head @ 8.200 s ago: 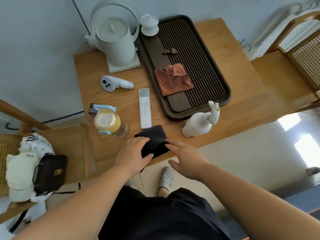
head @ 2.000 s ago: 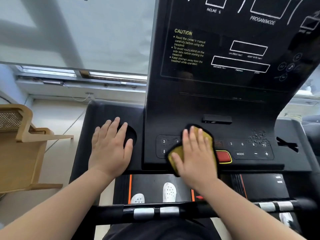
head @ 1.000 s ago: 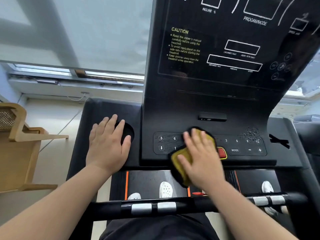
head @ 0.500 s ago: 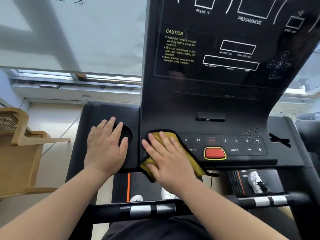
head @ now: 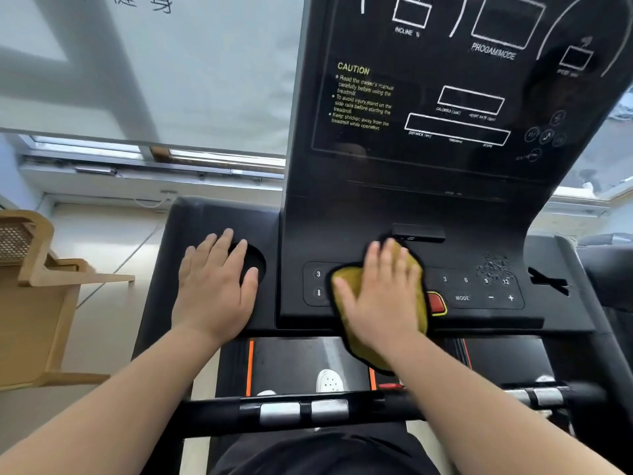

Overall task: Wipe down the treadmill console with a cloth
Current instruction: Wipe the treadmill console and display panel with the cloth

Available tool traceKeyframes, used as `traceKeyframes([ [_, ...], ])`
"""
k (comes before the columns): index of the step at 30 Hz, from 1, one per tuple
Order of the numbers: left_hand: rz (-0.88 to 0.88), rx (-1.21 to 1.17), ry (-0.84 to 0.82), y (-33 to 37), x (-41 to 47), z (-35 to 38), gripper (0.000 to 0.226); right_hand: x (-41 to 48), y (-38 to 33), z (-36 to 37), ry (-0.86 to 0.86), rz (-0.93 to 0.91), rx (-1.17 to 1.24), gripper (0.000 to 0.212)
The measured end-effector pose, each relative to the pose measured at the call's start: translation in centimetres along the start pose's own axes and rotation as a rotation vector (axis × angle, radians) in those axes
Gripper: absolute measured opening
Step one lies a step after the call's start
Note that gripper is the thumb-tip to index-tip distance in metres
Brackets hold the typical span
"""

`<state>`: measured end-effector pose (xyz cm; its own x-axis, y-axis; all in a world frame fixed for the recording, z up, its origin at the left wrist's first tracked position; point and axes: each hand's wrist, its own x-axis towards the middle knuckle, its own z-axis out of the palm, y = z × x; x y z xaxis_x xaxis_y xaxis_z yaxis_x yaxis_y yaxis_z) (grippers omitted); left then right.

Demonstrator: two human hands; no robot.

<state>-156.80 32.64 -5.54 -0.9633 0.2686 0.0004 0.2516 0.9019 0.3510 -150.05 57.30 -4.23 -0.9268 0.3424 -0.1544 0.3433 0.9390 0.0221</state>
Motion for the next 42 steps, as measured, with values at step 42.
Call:
traceKeyframes([
  [42,0.077,0.183,0.232,22.7,-0.6,8.1,0.067,0.6,27.1,1.5,0.012,-0.722,0.035,0.068],
])
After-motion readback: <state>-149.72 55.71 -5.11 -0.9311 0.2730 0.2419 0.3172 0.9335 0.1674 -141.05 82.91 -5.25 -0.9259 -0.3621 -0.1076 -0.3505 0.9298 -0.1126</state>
